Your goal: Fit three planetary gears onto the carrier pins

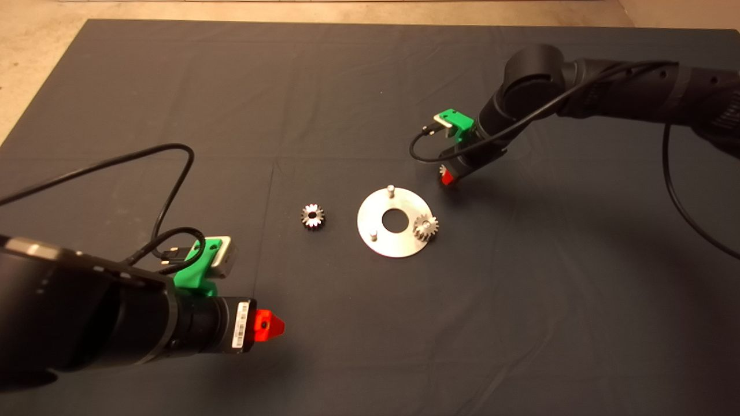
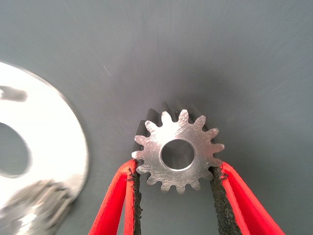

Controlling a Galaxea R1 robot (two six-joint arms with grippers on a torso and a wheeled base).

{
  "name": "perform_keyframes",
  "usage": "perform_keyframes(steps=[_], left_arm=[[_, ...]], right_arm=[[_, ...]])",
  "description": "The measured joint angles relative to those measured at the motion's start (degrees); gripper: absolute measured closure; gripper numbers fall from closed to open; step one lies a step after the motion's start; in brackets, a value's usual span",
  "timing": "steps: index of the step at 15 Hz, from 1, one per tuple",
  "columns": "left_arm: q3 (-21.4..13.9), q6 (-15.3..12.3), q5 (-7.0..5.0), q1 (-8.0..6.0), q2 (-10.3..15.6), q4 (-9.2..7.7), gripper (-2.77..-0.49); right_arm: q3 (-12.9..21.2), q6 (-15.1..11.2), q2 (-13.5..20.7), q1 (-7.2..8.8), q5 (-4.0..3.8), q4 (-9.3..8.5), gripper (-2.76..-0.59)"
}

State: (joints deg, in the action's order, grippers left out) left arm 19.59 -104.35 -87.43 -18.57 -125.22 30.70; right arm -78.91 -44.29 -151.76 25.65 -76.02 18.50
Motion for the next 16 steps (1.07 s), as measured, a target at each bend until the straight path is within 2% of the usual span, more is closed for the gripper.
perform_keyframes(steps=[2,4,7,10,11,13,16], left_arm=[[0.0,0.0,0.01,0.0,0.0,0.0,-2.75],[0.0,0.0,0.0,0.0,0.0,0.0,-2.75],[0.0,0.0,0.02,0.0,0.0,0.0,-2.75],[0.0,0.0,0.0,0.0,0.0,0.0,-2.75],[0.0,0.0,0.02,0.0,0.0,0.0,-2.75],[0.0,0.0,-0.02,0.0,0.0,0.0,-2.75],[0.0,0.0,0.0,0.0,0.0,0.0,-2.75]], right_arm=[[1.7,-0.1,0.0,1.85,0.08,-1.91,-0.79],[2.4,-0.1,-0.3,1.53,0.02,-2.98,-0.79],[3.4,-0.2,-1.9,1.52,-0.27,-3.43,-0.79],[4.3,-0.1,-4.5,1.6,0.08,-4.11,-0.79],[4.4,-0.1,-4.8,1.91,0.23,-4.42,-0.78],[4.5,-0.2,-4.8,2.92,-0.04,-4.47,-0.79],[4.5,-0.2,-5.4,3.01,-0.22,-4.47,-0.78]])
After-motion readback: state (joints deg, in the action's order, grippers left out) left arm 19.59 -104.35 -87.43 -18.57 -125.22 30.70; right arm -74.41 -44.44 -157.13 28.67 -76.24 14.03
